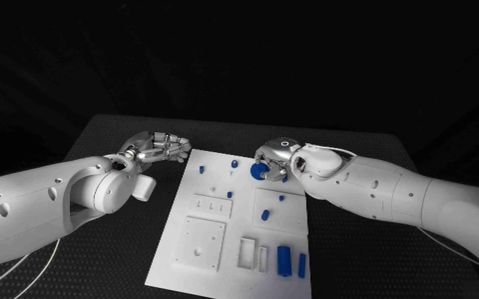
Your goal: Assemble the parts on the task board
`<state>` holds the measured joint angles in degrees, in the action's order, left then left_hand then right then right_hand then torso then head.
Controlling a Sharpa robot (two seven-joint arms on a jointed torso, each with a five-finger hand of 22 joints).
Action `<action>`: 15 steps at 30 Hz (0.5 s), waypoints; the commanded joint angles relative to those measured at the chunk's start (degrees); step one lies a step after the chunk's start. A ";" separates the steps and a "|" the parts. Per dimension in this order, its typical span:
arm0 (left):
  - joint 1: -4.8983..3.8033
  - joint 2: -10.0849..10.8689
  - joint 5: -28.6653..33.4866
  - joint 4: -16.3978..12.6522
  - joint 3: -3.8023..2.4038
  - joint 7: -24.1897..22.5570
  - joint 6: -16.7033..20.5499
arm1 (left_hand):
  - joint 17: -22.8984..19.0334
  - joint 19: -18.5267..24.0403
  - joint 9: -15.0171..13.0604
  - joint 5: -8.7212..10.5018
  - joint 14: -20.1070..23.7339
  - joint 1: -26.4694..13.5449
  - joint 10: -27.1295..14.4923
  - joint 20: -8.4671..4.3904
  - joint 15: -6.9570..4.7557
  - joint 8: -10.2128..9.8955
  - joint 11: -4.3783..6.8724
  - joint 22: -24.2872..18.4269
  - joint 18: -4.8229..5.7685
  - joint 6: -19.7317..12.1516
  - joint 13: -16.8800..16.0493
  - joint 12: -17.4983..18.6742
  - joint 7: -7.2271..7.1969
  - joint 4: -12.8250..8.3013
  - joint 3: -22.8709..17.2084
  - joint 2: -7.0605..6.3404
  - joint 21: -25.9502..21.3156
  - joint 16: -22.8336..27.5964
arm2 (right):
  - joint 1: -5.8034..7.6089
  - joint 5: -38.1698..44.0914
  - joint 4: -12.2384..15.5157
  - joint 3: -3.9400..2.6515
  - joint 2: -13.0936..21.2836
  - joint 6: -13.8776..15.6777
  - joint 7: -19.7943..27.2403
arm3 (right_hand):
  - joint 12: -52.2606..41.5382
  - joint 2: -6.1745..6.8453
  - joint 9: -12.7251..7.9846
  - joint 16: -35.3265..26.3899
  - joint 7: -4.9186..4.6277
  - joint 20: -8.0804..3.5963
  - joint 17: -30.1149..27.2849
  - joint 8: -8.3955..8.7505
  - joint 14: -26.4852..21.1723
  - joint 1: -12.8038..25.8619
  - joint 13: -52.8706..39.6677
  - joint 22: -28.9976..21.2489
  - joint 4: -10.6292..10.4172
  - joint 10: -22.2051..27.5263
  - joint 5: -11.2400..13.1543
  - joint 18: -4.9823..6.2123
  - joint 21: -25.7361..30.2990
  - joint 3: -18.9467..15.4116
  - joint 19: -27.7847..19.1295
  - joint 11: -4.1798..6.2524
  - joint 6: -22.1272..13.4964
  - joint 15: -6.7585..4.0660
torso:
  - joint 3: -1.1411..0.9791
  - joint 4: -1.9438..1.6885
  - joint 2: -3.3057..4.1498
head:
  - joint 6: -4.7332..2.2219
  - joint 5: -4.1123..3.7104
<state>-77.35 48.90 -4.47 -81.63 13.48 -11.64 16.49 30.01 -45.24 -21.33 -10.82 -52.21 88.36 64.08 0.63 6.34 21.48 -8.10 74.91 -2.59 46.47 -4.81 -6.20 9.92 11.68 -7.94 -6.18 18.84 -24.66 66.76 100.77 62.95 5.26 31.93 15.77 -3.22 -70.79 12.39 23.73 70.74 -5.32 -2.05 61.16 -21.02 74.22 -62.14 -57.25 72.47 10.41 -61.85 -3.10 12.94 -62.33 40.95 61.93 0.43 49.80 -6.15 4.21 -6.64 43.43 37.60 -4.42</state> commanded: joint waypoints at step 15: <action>-0.06 -0.19 -0.62 -0.01 -0.04 -0.01 -0.45 | 0.13 0.30 0.10 0.35 -0.04 0.70 0.33 -0.01 0.05 -0.36 0.06 1.16 -0.99 0.32 0.08 0.41 0.28 0.43 -0.02 -0.09 -0.10 0.39 | -0.85 4.28 3.05 0.45 1.57 2.49 -3.09 | -0.49 0.22 0.46 0.48 0.29 -0.61 0.22 -0.58 0.58 -0.97 -0.10 -0.26 -1.01 -0.97 0.05 2.06 -0.57 2.30 0.91 0.80 10.50 -0.82 | 0.02 0.00 -0.02 | -0.28 0.09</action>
<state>-77.35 48.81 -4.79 -81.56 13.48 -11.42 16.49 30.06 -45.24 -21.28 -10.82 -52.21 88.58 64.08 0.63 6.34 21.47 -8.10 74.95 -2.59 46.68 -4.81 -5.98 10.13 11.68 -7.95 -6.40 18.84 -24.66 66.25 102.67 65.54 5.53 33.26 17.87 -4.50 -71.04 12.36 24.18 70.97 -5.09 -2.50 61.30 -21.46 74.64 -62.78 -57.31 72.25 9.37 -62.46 -2.88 12.95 -62.56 42.92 62.56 1.05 50.03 -6.57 4.19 -6.61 43.43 37.37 -4.34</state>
